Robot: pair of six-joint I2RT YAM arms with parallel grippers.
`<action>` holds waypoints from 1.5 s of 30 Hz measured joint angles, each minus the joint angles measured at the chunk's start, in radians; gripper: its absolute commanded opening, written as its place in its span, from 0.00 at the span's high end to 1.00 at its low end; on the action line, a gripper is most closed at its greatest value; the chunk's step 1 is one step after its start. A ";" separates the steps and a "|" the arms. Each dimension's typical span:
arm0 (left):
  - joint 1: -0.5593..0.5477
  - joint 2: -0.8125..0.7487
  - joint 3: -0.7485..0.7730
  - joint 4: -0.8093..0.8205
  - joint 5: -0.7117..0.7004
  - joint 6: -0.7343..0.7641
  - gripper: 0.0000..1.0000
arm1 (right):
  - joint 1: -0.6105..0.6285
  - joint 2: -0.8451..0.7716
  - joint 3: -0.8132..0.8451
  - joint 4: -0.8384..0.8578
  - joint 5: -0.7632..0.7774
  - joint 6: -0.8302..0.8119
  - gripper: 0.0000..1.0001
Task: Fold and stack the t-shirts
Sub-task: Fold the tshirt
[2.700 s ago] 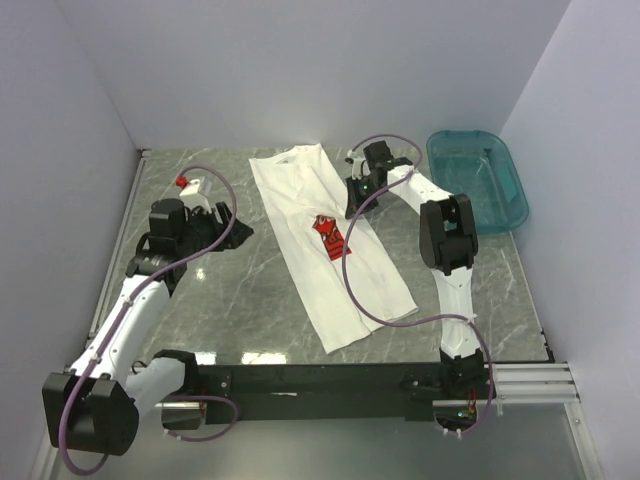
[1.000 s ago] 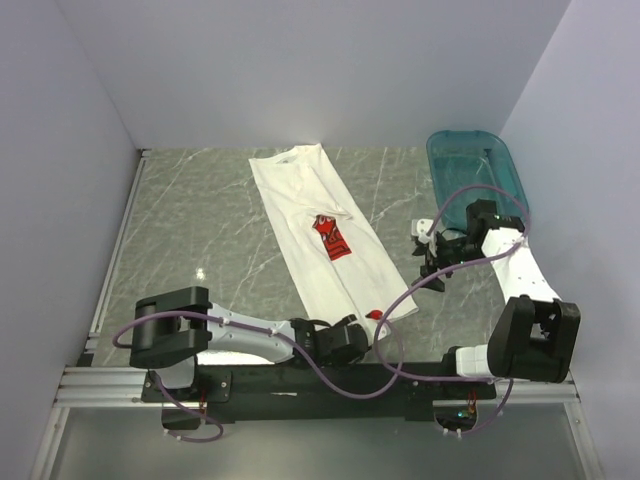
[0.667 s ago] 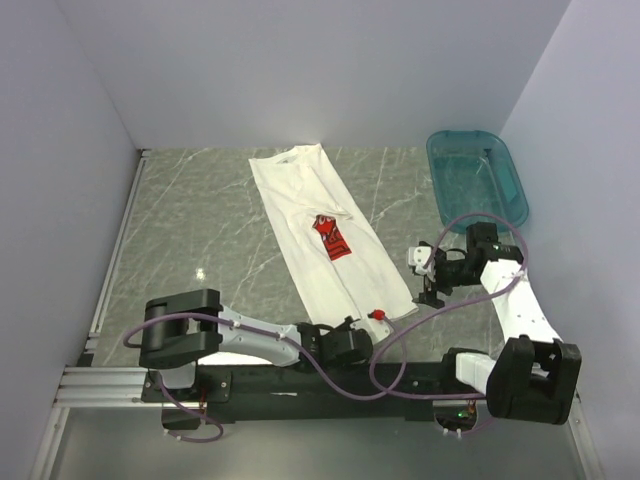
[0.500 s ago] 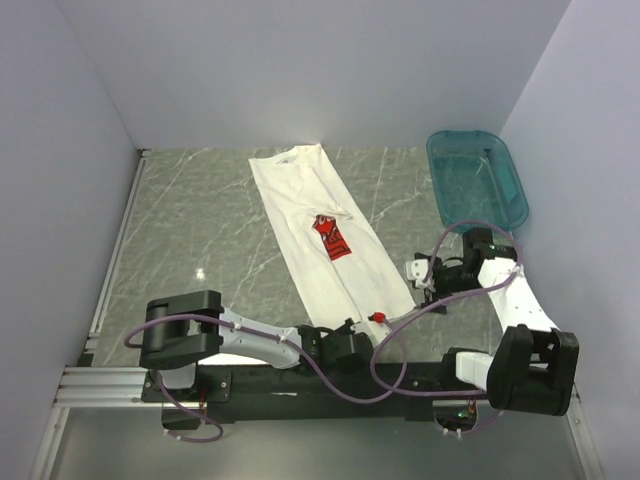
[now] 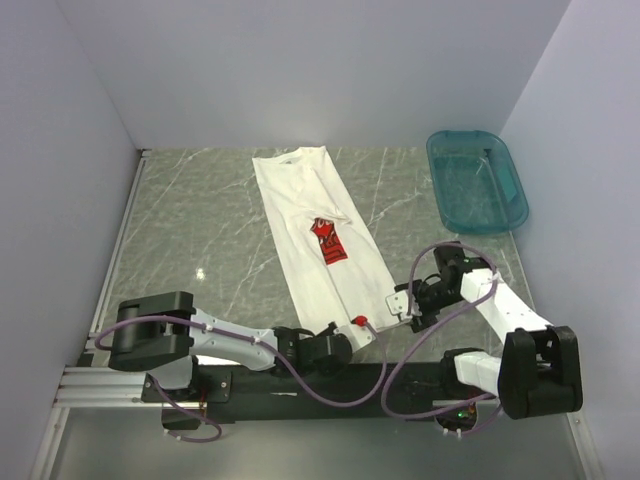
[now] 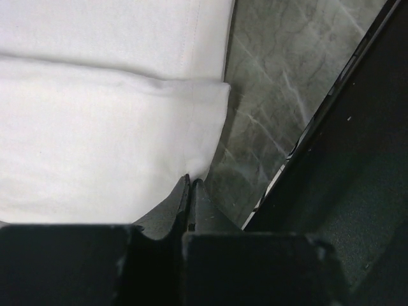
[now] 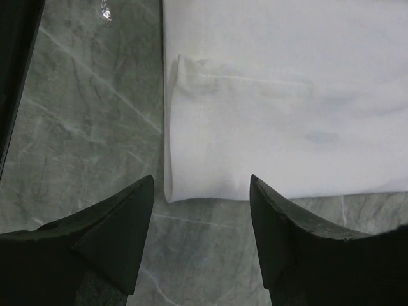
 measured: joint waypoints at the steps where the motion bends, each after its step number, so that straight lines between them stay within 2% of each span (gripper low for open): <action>1: 0.001 -0.006 -0.005 0.000 0.005 0.000 1.00 | 0.018 -0.003 -0.007 0.013 0.010 0.008 0.34; 6: 0.006 -0.019 -0.013 0.002 0.017 -0.002 0.99 | 0.087 -0.021 -0.015 0.064 0.056 0.047 0.38; 7: 0.006 -0.022 -0.016 0.003 0.019 -0.003 0.95 | 0.094 -0.026 -0.015 0.070 0.062 0.052 0.38; 8: 0.006 -0.027 -0.020 0.004 0.020 -0.004 0.73 | 0.099 -0.029 -0.015 0.074 0.065 0.057 0.39; 9: 0.006 -0.032 -0.024 0.003 0.020 -0.004 0.64 | 0.102 -0.031 -0.015 0.079 0.067 0.063 0.39; 11: 0.006 -0.050 -0.035 0.002 0.028 -0.021 0.53 | 0.104 -0.033 -0.015 0.085 0.069 0.077 0.39; 14: 0.006 -0.089 -0.051 -0.003 0.040 -0.024 0.41 | 0.104 -0.034 -0.015 0.090 0.072 0.091 0.39; 16: 0.006 -0.120 -0.057 -0.006 0.044 -0.026 0.41 | 0.104 -0.037 -0.015 0.095 0.074 0.101 0.39; 22: 0.006 -0.150 -0.058 -0.019 0.058 -0.028 0.50 | 0.104 -0.045 -0.015 0.097 0.072 0.111 0.39; 28: -0.011 -0.073 -0.057 -0.031 0.068 -0.058 0.52 | 0.104 -0.056 -0.015 0.092 0.071 0.124 0.40; 31: -0.023 -0.040 -0.027 -0.037 0.049 -0.076 0.61 | 0.104 -0.066 -0.015 0.087 0.070 0.129 0.41; 35: -0.037 0.020 0.033 -0.048 0.003 -0.117 0.88 | 0.104 -0.067 -0.014 0.081 0.066 0.132 0.41; 39: -0.032 0.061 0.068 -0.060 -0.083 -0.153 0.99 | 0.104 -0.074 -0.014 0.076 0.066 0.134 0.41; 45: -0.032 0.090 0.086 -0.072 -0.168 -0.203 1.00 | 0.104 -0.084 -0.015 0.076 0.068 0.134 0.41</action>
